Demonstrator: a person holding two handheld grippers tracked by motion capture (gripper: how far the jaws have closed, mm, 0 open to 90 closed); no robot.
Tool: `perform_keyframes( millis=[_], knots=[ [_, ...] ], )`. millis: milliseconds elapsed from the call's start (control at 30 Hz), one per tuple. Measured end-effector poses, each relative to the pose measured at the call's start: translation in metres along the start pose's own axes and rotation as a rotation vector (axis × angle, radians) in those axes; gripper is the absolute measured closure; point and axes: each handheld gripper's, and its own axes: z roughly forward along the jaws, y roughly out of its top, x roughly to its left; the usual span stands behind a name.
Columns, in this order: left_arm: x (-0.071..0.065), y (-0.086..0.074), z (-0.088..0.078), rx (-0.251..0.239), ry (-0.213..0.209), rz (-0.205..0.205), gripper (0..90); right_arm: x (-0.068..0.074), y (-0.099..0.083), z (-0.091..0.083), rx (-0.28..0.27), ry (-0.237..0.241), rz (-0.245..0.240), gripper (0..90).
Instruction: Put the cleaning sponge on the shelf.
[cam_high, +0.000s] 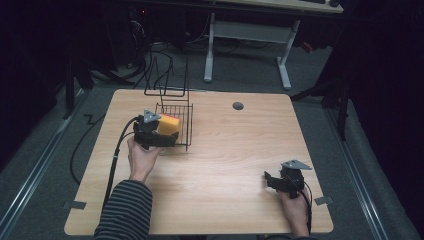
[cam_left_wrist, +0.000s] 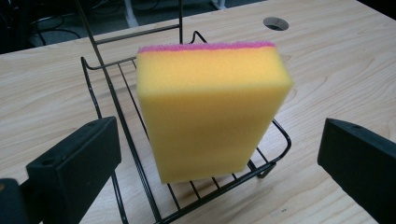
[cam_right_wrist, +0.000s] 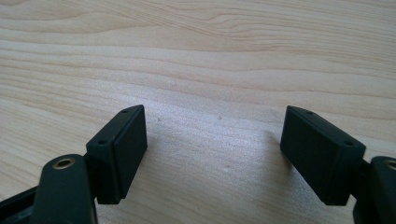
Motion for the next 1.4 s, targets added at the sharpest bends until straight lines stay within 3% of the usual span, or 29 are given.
perform_keyframes(
  millis=[633,1400],
  knots=[
    [0.001,-0.015,-0.035,-0.018,-0.021,0.010,1.5,0.000,0.000,0.000,0.000,0.000,0.000,23.1],
    [0.009,-0.044,-0.082,-0.060,-0.021,-0.017,3.8,0.000,0.000,0.000,0.000,0.000,0.001,23.1]
  ],
)
